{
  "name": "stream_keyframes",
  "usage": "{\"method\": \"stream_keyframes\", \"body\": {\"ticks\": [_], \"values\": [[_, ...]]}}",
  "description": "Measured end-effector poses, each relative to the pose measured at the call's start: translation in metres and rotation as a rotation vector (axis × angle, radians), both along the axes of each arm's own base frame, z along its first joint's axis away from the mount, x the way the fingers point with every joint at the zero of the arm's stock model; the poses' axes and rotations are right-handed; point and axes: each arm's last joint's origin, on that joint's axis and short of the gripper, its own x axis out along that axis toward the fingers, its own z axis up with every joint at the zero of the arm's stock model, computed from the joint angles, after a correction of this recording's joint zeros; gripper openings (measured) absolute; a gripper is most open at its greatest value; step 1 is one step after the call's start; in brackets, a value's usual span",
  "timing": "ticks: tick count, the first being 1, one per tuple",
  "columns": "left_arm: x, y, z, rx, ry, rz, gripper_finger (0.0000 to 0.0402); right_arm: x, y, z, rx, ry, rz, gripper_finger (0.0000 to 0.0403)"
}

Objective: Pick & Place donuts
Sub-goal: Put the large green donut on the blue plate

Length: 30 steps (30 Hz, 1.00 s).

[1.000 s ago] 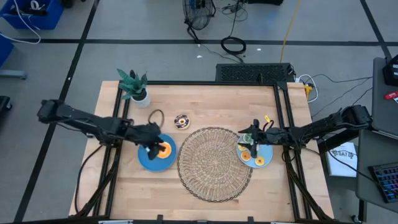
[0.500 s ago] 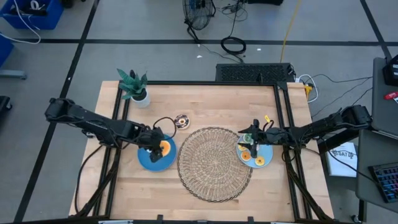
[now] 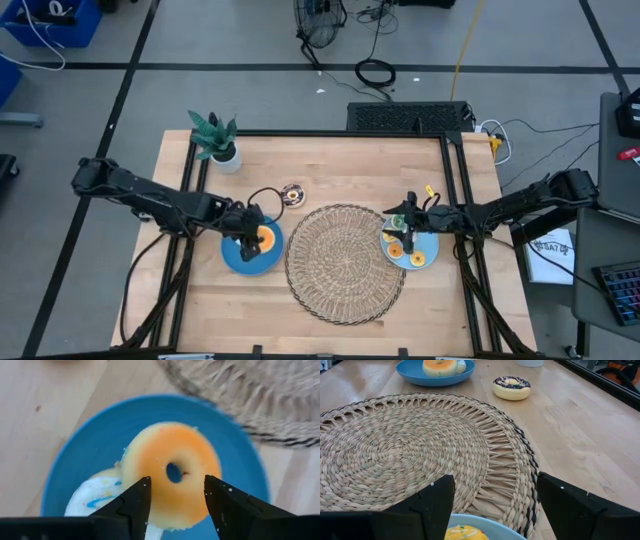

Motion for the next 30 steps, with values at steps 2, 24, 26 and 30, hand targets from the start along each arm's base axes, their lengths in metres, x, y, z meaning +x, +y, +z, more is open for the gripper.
{"method": "stream_keyframes", "body": {"ticks": [2, 24, 26, 30], "values": [[0.002, 0.000, 0.006, -0.009, -0.021, -0.009, 0.0179, 0.000, 0.000, 0.000, 0.000, 0.000, 0.000, 0.0265], [0.014, 0.007, -0.002, -0.130, 0.111, 0.109, 0.0124, 0.001, 0.000, 0.001, 0.002, -0.015, 0.000, 0.0265], [0.019, 0.006, -0.006, -0.141, 0.109, 0.084, 0.0123, 0.001, 0.000, 0.002, 0.002, -0.017, 0.000, 0.0265], [0.029, 0.002, -0.008, -0.182, 0.052, -0.009, 0.0115, 0.001, 0.000, 0.002, 0.003, -0.025, 0.001, 0.0265]]}}
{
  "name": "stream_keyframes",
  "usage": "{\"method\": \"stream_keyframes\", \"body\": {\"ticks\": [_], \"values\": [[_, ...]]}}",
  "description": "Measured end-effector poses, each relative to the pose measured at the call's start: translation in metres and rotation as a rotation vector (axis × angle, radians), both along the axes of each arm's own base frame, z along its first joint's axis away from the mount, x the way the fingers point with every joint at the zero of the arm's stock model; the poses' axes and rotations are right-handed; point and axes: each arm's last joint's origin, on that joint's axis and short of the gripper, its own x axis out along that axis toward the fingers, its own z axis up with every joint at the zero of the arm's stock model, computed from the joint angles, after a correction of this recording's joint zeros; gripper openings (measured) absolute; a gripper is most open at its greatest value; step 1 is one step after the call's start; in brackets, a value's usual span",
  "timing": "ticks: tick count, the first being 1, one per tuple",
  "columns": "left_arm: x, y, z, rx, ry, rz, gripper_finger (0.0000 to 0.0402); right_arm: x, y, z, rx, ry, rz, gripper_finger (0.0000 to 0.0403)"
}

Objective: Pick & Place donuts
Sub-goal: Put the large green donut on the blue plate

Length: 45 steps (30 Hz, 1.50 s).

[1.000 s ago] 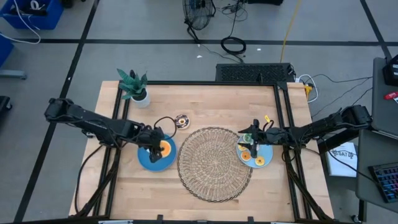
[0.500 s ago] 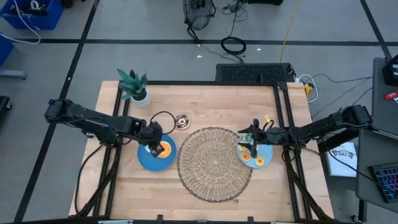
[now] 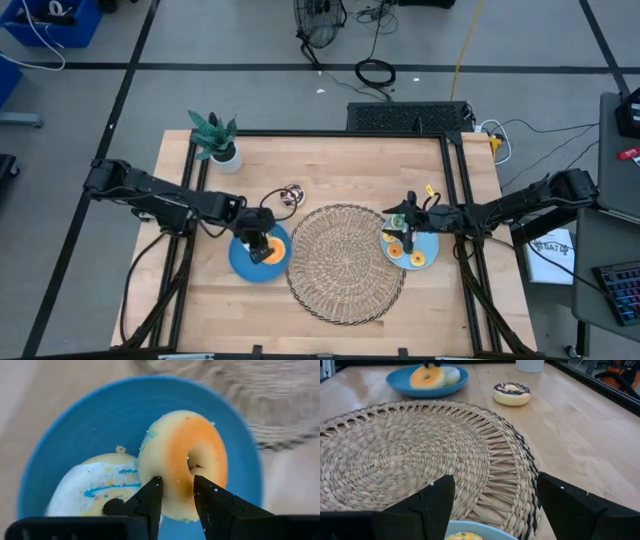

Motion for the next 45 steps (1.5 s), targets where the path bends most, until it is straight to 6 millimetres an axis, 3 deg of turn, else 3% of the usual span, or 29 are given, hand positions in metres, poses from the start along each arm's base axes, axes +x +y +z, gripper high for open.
{"method": "stream_keyframes", "body": {"ticks": [9, 26, 31, 39, 45], "values": [[0.014, -0.005, 0.017, -0.084, -0.240, -0.147, 0.0094, 0.000, 0.000, 0.001, 0.001, -0.008, 0.000, 0.0265], [0.012, -0.002, 0.010, 0.009, -0.173, -0.035, 0.0094, 0.001, 0.000, 0.002, 0.003, -0.020, 0.000, 0.0265], [0.015, -0.004, 0.000, -0.009, -0.121, 0.000, 0.0129, 0.001, 0.000, 0.002, 0.003, -0.020, 0.000, 0.0265], [0.023, -0.012, -0.023, 0.007, -0.054, -0.085, 0.0208, 0.001, 0.000, 0.002, 0.003, -0.020, 0.000, 0.0265], [0.025, -0.012, -0.027, 0.014, -0.049, -0.084, 0.0229, 0.001, 0.000, 0.002, 0.003, -0.021, 0.000, 0.0265]]}}
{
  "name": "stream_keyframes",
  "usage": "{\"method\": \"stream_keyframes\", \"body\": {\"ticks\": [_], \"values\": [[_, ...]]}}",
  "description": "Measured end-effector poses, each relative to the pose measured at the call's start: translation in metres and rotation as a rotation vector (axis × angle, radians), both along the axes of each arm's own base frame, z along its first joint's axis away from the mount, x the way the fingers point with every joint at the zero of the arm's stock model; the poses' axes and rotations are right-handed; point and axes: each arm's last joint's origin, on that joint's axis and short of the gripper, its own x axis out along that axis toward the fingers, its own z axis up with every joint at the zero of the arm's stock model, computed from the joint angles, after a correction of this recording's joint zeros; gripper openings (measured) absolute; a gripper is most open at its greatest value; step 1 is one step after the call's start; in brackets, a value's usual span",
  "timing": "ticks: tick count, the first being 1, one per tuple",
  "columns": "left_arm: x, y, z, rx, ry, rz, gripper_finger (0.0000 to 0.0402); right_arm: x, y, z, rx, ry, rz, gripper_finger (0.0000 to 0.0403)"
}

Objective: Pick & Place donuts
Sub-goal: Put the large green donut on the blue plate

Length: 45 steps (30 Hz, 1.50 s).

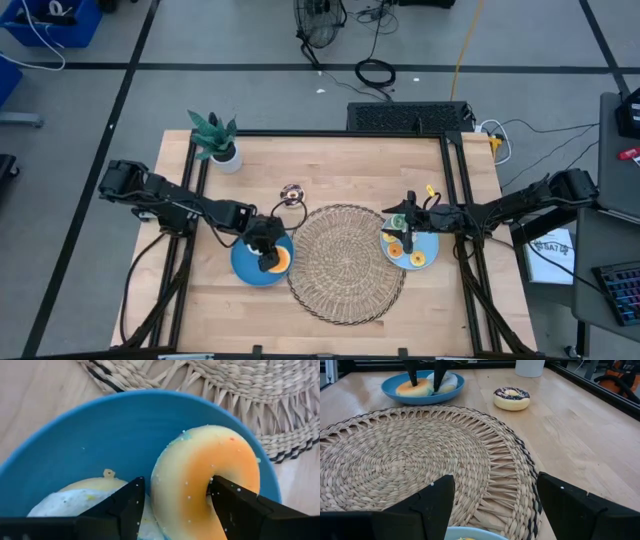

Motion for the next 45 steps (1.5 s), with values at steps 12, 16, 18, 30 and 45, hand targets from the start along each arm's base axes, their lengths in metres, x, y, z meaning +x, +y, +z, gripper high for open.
{"method": "stream_keyframes", "body": {"ticks": [12, 16, 18, 30, 45], "values": [[0.006, -0.004, 0.005, -0.059, -0.097, -0.117, 0.0077, 0.000, 0.000, 0.000, 0.000, 0.001, 0.000, 0.0265], [0.007, -0.004, 0.008, -0.051, -0.124, -0.135, 0.0016, 0.000, 0.000, 0.000, 0.000, 0.001, 0.000, 0.0265], [0.006, -0.003, 0.010, -0.017, -0.133, -0.135, 0.0015, 0.000, 0.000, 0.000, 0.000, 0.001, 0.000, 0.0265], [-0.016, -0.004, 0.062, 0.439, -0.378, -0.127, 0.0016, 0.000, 0.000, 0.000, 0.000, -0.001, 0.000, 0.0265], [-0.018, -0.060, 0.083, 1.516, -0.413, -0.570, 0.0021, 0.000, 0.000, 0.000, -0.007, 0.002, 0.002, 0.0265]]}}
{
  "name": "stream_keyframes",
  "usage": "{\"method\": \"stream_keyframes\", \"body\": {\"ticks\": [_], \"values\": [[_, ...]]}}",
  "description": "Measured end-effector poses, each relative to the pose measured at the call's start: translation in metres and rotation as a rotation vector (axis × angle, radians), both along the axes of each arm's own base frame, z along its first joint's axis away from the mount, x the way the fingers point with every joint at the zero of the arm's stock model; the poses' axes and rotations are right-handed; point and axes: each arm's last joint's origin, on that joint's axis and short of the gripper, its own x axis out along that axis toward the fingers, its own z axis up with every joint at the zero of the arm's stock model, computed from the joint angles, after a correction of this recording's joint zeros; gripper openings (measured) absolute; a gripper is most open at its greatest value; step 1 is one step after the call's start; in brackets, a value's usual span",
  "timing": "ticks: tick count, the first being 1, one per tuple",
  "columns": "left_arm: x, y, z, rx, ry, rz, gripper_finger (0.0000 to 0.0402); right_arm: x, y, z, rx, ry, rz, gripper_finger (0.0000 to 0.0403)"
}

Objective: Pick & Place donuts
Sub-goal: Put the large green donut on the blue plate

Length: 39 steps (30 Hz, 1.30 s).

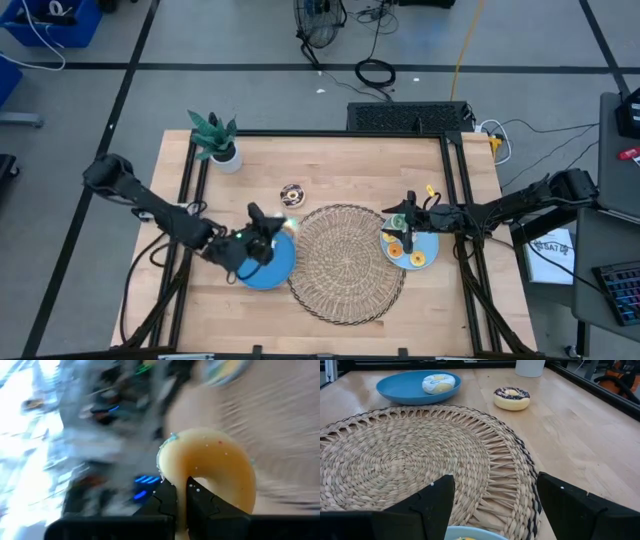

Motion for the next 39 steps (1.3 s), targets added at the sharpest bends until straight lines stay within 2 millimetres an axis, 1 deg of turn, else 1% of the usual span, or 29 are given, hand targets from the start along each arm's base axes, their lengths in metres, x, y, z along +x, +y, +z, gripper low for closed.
{"method": "stream_keyframes", "body": {"ticks": [3, 5, 8, 12, 15, 18, 20, 24, 27, 29, 32, 35, 36, 39], "values": [[0.010, 0.006, 0.001, 0.121, -0.038, 0.146, 0.0013, 0.000, 0.000, 0.000, -0.051, 0.008, 0.017, 0.0265], [0.015, 0.010, -0.001, 0.194, -0.020, 0.204, 0.0012, 0.000, 0.000, 0.000, -0.072, 0.011, 0.025, 0.0265], [0.023, 0.018, -0.006, 0.309, 0.060, 0.241, 0.0020, 0.000, 0.000, 0.000, -0.067, 0.010, 0.023, 0.0265], [0.038, 0.035, -0.007, 0.381, 0.105, 0.278, 0.0030, 0.000, 0.000, 0.000, -0.067, 0.010, 0.023, 0.0265], [0.047, 0.045, -0.009, 0.419, 0.120, 0.258, 0.0024, 0.000, 0.000, 0.001, -0.066, 0.001, 0.023, 0.0265], [0.055, 0.049, -0.008, 0.430, 0.092, 0.222, 0.0010, 0.002, 0.000, 0.006, -0.067, -0.054, 0.023, 0.0265], [0.060, 0.050, -0.007, 0.408, 0.032, 0.185, 0.0008, 0.003, 0.000, 0.012, -0.052, -0.121, 0.019, 0.0265], [0.065, 0.048, 0.001, 0.359, -0.121, 0.114, 0.0021, 0.005, 0.001, 0.027, -0.026, -0.274, 0.013, 0.0265], [0.067, 0.045, 0.006, 0.335, -0.217, 0.054, 0.0020, 0.005, 0.001, 0.036, -0.046, -0.368, 0.013, 0.0265], [0.067, 0.042, 0.009, 0.326, -0.264, -0.003, 0.0010, 0.005, 0.001, 0.044, -0.037, -0.442, 0.011, 0.0265], [0.068, 0.041, 0.014, 0.317, -0.332, -0.070, 0.0009, 0.004, 0.001, 0.053, -0.003, -0.538, 0.006, 0.0265], [0.066, 0.039, 0.022, 0.326, -0.421, -0.125, 0.0018, 0.005, 0.001, 0.054, 0.022, -0.543, 0.004, 0.0265], [0.066, 0.039, 0.024, 0.332, -0.445, -0.143, 0.0019, 0.008, 0.001, 0.054, 0.021, -0.529, 0.005, 0.0265], [0.065, 0.037, 0.028, 0.358, -0.486, -0.192, 0.0011, 0.024, 0.003, 0.070, 0.029, -0.555, 0.046, 0.0265]]}}
